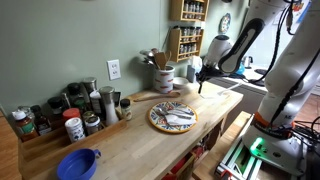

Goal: Flip the spatula over on the table

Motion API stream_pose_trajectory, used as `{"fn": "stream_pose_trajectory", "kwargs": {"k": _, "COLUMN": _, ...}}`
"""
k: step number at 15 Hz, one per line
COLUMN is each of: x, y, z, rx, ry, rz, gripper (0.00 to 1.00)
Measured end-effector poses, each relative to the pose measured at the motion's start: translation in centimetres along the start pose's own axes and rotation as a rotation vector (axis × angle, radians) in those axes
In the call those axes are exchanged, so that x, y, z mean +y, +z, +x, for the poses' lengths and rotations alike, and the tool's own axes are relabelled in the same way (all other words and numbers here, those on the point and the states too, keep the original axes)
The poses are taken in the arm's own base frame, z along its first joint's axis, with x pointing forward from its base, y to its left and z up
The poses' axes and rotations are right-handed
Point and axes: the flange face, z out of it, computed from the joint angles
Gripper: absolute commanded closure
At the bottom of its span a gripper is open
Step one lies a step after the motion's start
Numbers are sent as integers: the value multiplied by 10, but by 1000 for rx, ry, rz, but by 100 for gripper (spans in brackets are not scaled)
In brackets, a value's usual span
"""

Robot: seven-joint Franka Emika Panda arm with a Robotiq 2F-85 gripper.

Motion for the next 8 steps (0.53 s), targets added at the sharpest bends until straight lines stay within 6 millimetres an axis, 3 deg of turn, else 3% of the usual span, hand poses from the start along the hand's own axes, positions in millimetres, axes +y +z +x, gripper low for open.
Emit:
{"fn": "stream_pose_trajectory", "kwargs": {"k": 3, "x": 2, "y": 25, "z": -8, "rx": 17, "ry": 15, "rz": 95, "gripper": 99}}
{"fn": "stream_pose_trajectory", "kwargs": {"k": 6, "x": -18, "y": 51, "z": -46, "rx": -47, "ry": 5, "rz": 200, "gripper": 99}}
{"fn": "stream_pose_trajectory", "kwargs": {"k": 8, "x": -12, "y": 50, "z": -53, "rx": -59, "ry": 19, "rz": 257, "gripper": 99}}
